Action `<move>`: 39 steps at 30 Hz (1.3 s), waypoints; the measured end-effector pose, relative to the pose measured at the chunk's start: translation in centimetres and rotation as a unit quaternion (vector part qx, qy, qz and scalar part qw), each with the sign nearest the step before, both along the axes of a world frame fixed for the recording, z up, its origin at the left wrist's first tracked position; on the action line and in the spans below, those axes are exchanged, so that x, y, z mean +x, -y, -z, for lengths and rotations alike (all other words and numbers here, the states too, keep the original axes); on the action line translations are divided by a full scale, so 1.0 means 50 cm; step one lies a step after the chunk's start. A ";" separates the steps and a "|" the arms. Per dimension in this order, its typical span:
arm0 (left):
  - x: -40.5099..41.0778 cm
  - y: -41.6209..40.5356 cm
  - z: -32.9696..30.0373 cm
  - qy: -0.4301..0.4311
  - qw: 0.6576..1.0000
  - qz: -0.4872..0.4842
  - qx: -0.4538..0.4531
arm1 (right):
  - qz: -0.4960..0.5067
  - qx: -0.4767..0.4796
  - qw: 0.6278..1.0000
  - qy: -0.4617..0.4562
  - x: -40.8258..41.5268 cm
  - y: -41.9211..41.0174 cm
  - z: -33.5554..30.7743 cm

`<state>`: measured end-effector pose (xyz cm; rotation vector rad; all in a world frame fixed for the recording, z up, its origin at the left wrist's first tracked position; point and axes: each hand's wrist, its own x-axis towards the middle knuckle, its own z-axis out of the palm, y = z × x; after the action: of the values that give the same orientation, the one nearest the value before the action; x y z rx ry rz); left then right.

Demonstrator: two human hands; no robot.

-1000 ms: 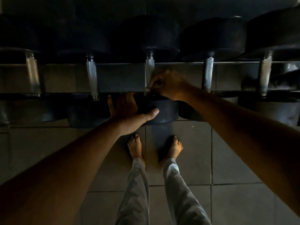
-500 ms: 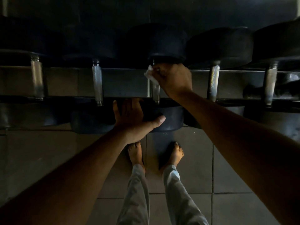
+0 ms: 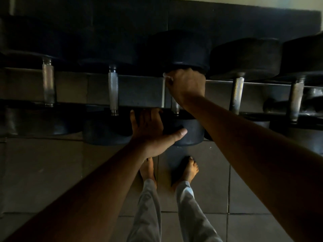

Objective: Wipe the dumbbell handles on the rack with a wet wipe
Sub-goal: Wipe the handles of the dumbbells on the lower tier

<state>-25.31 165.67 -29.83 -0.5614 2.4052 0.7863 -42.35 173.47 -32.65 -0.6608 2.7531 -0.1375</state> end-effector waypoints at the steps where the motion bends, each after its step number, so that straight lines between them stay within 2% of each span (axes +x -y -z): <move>1: 0.000 0.000 0.000 -0.001 1.000 -0.001 0.001 | -0.003 -0.008 1.000 -0.001 0.001 -0.003 0.000; 6: 0.001 -0.001 -0.003 0.004 1.000 0.008 0.005 | 0.061 -0.122 0.991 -0.018 0.030 -0.040 -0.001; 10: 0.000 0.001 0.000 0.007 1.000 0.012 0.011 | 0.148 -0.214 0.966 0.005 0.047 -0.043 0.002; 12: -0.001 0.001 0.000 0.012 1.000 0.012 0.007 | 0.219 -0.271 0.937 0.038 0.047 -0.040 0.008; 15: -0.002 0.000 0.000 0.013 1.000 0.016 -0.003 | 0.348 -0.325 0.874 0.096 0.039 -0.036 0.010; 18: -0.004 -0.001 0.001 0.011 1.000 0.019 -0.004 | 0.398 -0.331 0.847 0.120 0.031 -0.040 0.007; 21: -0.003 0.001 0.001 0.012 1.000 0.019 0.002 | 0.432 -0.316 0.830 0.158 0.026 -0.038 0.004; 24: -0.001 0.001 0.002 0.011 1.000 0.011 0.012 | 0.445 -0.361 0.782 0.245 0.029 -0.039 0.006; 28: 0.000 0.002 0.002 0.010 1.000 0.009 0.009 | 0.406 -0.381 0.787 0.266 0.034 -0.038 0.015; 29: 0.001 0.001 0.002 0.010 1.000 0.007 0.008 | 0.420 -0.389 0.777 0.264 0.033 -0.036 0.017; 32: 0.000 0.001 -0.002 0.006 1.000 0.003 0.009 | 0.482 -0.428 0.717 0.266 0.015 -0.032 0.028; 34: -0.001 0.002 -0.004 0.003 1.000 0.000 0.014 | 0.504 -0.473 0.656 0.303 -0.001 -0.035 0.030; 35: -0.002 0.002 -0.004 0.002 1.000 -0.002 0.018 | 0.504 -0.483 0.637 0.326 -0.006 -0.037 0.029; 38: 0.002 0.000 -0.004 0.002 1.000 -0.001 0.021 | 0.493 -0.431 0.652 0.383 -0.012 -0.056 0.034; 39: 0.003 0.000 -0.004 0.002 1.000 -0.003 0.024 | 0.492 -0.422 0.640 0.412 -0.014 -0.060 0.037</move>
<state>-25.16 165.65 -29.62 -0.5496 2.3744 0.8425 -43.06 176.45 -34.52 0.7186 1.6516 -1.5540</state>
